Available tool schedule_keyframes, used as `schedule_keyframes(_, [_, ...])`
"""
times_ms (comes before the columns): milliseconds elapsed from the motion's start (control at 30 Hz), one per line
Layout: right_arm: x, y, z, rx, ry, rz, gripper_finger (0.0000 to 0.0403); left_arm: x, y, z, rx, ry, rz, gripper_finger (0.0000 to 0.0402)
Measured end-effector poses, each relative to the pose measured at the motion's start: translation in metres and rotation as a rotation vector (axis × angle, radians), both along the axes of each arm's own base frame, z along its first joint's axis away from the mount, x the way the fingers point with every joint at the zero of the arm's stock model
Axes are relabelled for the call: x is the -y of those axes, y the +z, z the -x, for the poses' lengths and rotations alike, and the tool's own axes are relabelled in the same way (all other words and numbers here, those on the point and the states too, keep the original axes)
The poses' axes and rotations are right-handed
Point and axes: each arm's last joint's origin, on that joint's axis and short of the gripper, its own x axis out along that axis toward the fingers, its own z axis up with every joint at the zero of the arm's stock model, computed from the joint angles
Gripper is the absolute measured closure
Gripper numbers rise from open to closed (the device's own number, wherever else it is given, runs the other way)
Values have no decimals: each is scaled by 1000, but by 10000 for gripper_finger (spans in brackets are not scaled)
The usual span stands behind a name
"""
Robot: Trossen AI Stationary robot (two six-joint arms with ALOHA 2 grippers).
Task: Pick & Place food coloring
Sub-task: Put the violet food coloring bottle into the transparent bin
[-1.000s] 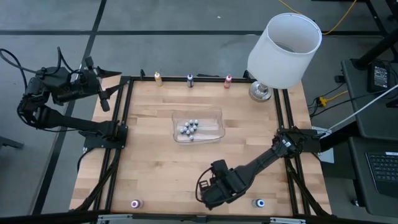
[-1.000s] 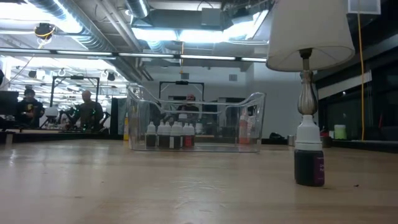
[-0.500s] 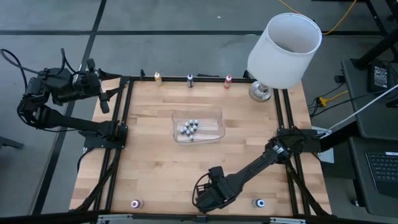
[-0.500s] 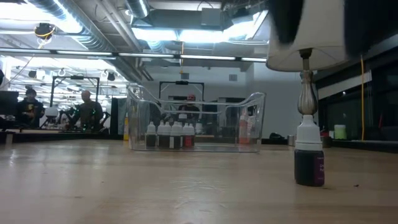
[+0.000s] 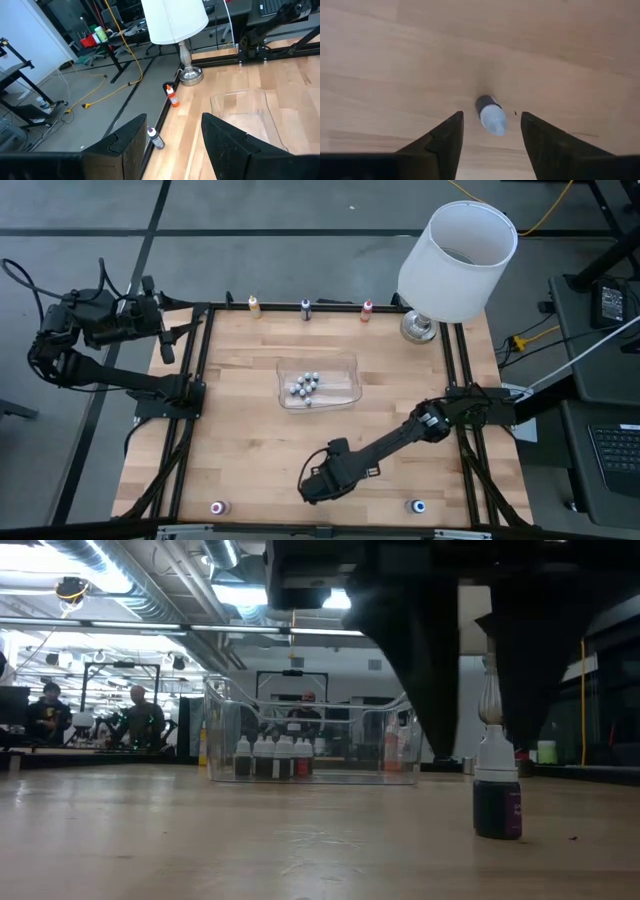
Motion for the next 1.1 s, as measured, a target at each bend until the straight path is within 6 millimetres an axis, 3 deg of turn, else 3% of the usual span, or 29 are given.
schedule_keyframes(300, [-1,-1,1,-10,2,-6,238,0,0,0,1,0,0,217])
schedule_keyframes(433, [-2,-10,-1,-22,2,1,250,0,0,0,2,0,0,217])
schedule_keyframes(900, [-4,-17,-3,-25,1,-6,259,0,0,0,7,-11,14,217])
schedule_keyframes(1100, [-4,-17,-3,-22,4,0,311,0,0,0,8,-11,14,217])
